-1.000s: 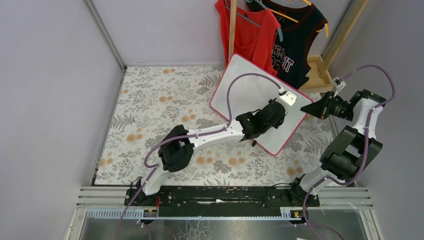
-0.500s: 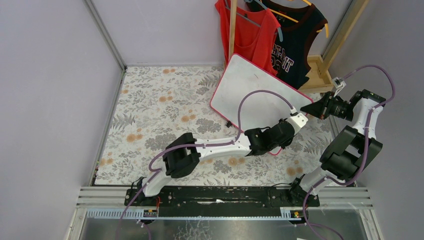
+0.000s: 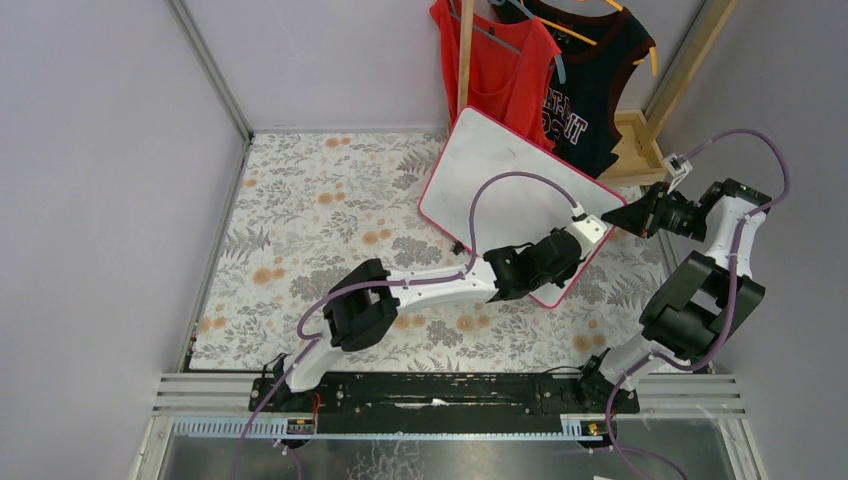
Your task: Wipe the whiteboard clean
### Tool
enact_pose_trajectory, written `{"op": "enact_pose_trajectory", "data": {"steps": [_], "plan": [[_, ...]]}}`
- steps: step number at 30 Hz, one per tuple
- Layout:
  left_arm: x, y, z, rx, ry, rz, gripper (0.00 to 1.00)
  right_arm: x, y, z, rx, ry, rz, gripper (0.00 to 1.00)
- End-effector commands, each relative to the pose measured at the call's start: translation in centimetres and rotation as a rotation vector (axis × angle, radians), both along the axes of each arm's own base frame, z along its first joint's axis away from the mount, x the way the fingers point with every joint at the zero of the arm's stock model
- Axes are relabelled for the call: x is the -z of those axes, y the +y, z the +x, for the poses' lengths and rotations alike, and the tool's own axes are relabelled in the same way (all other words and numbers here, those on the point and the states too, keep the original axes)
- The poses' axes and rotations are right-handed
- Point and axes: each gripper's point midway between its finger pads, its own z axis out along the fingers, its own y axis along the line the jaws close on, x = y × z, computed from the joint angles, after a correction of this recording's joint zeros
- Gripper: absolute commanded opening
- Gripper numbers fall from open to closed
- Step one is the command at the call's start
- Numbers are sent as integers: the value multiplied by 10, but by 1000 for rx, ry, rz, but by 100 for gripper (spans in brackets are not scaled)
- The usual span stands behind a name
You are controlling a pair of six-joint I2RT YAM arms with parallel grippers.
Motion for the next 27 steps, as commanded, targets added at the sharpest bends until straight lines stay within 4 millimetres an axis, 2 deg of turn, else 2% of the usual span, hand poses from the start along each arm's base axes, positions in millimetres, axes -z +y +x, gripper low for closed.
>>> {"op": "enact_pose_trajectory", "data": {"steps": [1, 8, 13, 16, 23, 26, 27], "plan": [[-25, 34, 61, -151, -84, -5, 0, 8, 1, -7, -31, 30, -77, 0], [-56, 51, 67, -180, -122, -29, 0, 9, 0, -7, -30, 35, -76, 0], [-76, 60, 64, -185, -131, -49, 0, 10, 0, -7, -30, 38, -76, 0], [-80, 71, 56, -184, -123, -53, 0, 10, 0, -7, -31, 36, -79, 0], [-83, 118, 43, -208, -37, -95, 0, 11, 0, -6, -29, 44, -73, 0], [-87, 141, 35, -229, -18, -110, 1, 11, -1, -6, -27, 44, -72, 0], [-94, 149, 32, -238, -23, -120, 2, 10, 0, -6, -28, 43, -71, 0]]}}
